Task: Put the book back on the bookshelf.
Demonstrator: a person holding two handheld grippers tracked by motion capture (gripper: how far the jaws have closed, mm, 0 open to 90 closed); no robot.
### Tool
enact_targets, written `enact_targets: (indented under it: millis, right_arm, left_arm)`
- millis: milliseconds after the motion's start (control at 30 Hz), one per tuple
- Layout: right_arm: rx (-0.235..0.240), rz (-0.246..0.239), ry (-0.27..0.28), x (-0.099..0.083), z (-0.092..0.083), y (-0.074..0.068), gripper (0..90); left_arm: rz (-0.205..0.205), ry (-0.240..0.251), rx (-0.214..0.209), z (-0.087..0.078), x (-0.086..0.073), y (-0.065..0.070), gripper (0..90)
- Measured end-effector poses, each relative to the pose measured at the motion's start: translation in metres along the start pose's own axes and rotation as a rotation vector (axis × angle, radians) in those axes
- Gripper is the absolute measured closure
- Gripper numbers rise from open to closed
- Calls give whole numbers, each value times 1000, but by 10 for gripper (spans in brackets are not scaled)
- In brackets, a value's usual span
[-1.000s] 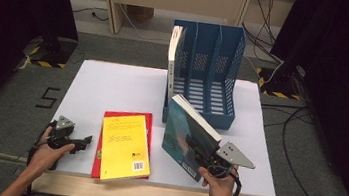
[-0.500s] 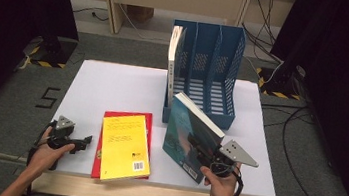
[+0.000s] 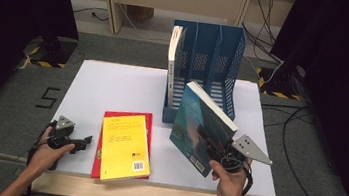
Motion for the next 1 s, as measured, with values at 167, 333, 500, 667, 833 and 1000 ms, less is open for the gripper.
enact_targets:
  millis: [167, 333, 500, 667, 833, 1000]
  right_arm:
    - [-19, 3, 24, 19, -1, 5, 740]
    - [-44, 4, 37, 39, 2, 12, 740]
    - [-72, 14, 42, 57, 9, 21, 740]
    - [-108, 30, 51, 70, 21, 35, 741]
    - [-159, 10, 45, 77, 39, 50, 740]
    - [-200, 35, 65, 78, 56, 63, 740]
  left_arm:
    - [-3, 3, 0, 0, 0, 0, 153]
    - [-3, 2, -1, 0, 0, 0, 153]
    - [-3, 2, -1, 0, 0, 0, 153]
    - [-3, 2, 0, 0, 0, 0, 153]
    - [-2, 2, -1, 0, 0, 0, 153]
    - [-3, 3, -1, 0, 0, 0, 153]
Point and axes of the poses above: each handheld gripper's, and its own axes: z roughly forward along the jaws, x roughly out of its top, y roughly to its right, the point moved 5 cm from there along z, roughly forward along the jaws, and after that the axes turned 2 degrees about -y, right-handed, at the moved point
